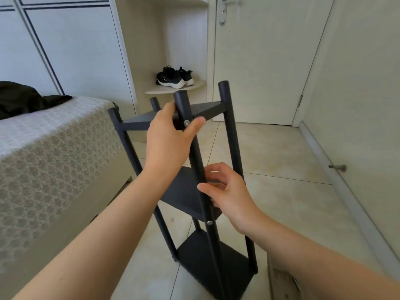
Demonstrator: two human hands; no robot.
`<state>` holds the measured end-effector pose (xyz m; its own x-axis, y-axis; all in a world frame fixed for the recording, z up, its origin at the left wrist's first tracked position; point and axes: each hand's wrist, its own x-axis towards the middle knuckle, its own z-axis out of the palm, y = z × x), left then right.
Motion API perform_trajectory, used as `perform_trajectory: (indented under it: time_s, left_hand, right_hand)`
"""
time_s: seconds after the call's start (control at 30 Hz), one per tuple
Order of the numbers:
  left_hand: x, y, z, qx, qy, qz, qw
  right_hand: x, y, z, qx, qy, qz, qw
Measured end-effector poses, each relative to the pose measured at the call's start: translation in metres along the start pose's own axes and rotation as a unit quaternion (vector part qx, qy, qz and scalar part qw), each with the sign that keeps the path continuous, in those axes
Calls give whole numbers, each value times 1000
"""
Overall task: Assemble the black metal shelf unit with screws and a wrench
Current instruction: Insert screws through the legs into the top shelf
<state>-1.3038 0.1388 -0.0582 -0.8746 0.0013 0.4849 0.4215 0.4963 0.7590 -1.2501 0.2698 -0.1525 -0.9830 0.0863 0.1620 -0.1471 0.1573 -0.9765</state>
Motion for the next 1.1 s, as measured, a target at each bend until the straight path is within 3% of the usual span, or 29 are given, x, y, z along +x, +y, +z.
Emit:
perform_trajectory:
  time_s: [0.23,0.33,0.43,0.53,0.67,0.87,1.1]
  left_hand:
    - [-14,-13,-5,32,-30,57,997]
    - [-16,-16,-10,14,-45,72,996]
    - [-17,-21,-16,8,-57,77,995]
    - [-17,-24,-20,6,-68,86,994]
    - [-20,-28,-19,11,-72,101,992]
    - [-20,-29,-17,12,-71,108,992]
    - [-19,-29,-13,63,-54,135,987]
  right_hand:
    - [-3,-1,4,22,-31,19,999]
    - [2,-7,-8,-49,-36,-28,998]
    - [6,-16,-28,-147,63,-126,979]
    - [10,-21,-48,-172,175,-175,954]
    - [19,-17,-67,-178,243,-115,947]
    - [23,-19,-61,-89,163,1,983]
    - [23,-23,-62,-69,167,3,984]
